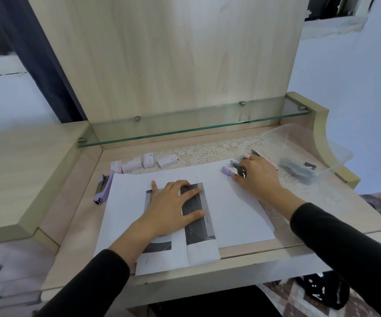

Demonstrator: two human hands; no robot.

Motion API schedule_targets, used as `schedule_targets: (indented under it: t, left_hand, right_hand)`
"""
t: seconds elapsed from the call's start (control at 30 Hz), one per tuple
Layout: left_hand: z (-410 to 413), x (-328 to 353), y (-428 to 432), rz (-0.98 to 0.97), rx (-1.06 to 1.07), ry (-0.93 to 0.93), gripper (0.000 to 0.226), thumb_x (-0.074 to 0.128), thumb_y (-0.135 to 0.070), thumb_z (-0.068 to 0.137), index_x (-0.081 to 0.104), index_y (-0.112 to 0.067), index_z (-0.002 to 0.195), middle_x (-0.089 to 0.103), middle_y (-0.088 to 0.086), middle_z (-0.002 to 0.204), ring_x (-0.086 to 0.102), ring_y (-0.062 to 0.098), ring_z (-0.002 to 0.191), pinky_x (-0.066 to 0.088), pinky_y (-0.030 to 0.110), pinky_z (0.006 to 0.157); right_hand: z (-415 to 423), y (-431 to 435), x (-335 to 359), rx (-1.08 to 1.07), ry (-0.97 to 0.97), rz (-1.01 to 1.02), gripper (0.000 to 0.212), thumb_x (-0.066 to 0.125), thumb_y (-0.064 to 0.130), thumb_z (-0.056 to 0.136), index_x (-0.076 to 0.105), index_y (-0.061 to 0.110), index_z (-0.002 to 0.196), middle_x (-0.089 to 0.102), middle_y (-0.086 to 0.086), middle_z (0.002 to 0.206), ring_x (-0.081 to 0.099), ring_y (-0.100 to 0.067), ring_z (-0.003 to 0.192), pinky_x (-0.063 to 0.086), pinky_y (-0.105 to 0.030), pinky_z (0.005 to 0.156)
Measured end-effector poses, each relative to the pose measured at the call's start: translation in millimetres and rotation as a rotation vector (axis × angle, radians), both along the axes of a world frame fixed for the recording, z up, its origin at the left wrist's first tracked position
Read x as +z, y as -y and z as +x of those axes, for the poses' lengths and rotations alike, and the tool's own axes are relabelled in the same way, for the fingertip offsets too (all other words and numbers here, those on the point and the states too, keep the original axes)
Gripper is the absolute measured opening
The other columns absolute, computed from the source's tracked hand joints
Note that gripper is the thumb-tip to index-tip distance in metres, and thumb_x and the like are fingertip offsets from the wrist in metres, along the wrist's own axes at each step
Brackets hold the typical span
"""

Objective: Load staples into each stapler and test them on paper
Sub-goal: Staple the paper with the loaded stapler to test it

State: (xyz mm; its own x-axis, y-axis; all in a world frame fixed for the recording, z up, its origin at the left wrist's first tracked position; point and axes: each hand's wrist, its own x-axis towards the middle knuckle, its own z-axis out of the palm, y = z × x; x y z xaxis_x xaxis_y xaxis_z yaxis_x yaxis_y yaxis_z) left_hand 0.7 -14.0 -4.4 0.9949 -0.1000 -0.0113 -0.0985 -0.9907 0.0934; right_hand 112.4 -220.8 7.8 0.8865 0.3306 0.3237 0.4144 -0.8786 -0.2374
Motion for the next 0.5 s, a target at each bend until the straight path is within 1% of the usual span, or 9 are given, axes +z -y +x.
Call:
schedule_targets:
  t: [0.1,0.17,0.23,0.33,0.4,0.5]
  left_hand:
    - [0,2,0,-0.008,0.001,-0.007,0.073,0.018,-0.075,0.071,0.026,-0.046,0.138,0.022,-0.010,0.145,0.017,0.012,0.135,-0.006,0.059,0.109]
    - [0,1,1,-0.002,0.002,-0.010,0.070,0.019,-0.073,0.073,0.026,-0.047,0.138,0.022,-0.009,0.146,0.016,0.012,0.135,-0.004,0.060,0.108]
    - [0,0,0,0.007,0.004,-0.016,0.071,0.018,-0.073,0.073,0.024,-0.047,0.138,0.021,-0.009,0.146,0.015,0.013,0.135,-0.003,0.061,0.108]
    - [0,-3,0,0.005,-0.001,-0.008,0.079,0.009,-0.079,0.068,0.021,-0.047,0.139,0.019,-0.009,0.146,0.014,0.013,0.135,-0.004,0.061,0.108]
    - [-1,-4,-1,-0.005,-0.005,0.010,0.083,0.004,-0.079,0.064,0.021,-0.048,0.139,0.020,-0.009,0.146,0.014,0.013,0.135,-0.005,0.060,0.108]
    - [-2,-5,-2,-0.031,-0.005,0.027,0.082,0.005,-0.079,0.065,0.023,-0.048,0.138,0.022,-0.009,0.146,0.016,0.012,0.135,-0.007,0.059,0.109]
  right_hand:
    - [-5,1,1,-0.010,-0.003,0.001,0.039,0.052,0.043,0.084,0.065,0.007,0.092,0.056,-0.009,0.101,0.053,-0.026,0.099,0.030,-0.025,0.065]
    - [-11,-1,2,0.012,-0.010,0.044,0.035,0.056,0.038,0.085,0.064,0.010,0.105,0.054,-0.009,0.106,0.050,-0.025,0.104,0.030,-0.025,0.068]
    - [-19,-3,4,0.061,-0.022,0.059,0.035,0.058,0.032,0.085,0.060,0.014,0.115,0.052,-0.008,0.107,0.049,-0.024,0.104,0.029,-0.024,0.069]
    - [-29,-8,5,0.144,-0.043,0.036,0.036,0.057,0.029,0.086,0.058,0.016,0.119,0.051,-0.007,0.108,0.051,-0.024,0.102,0.030,-0.024,0.069]
    - [-35,-11,5,0.188,-0.061,0.035,0.035,0.057,0.028,0.087,0.058,0.015,0.119,0.053,-0.006,0.114,0.051,-0.023,0.108,0.034,-0.023,0.071]
    - [-40,-13,3,0.235,-0.093,0.013,0.034,0.056,0.028,0.087,0.058,0.015,0.119,0.051,-0.004,0.122,0.049,-0.021,0.116,0.041,-0.028,0.080]
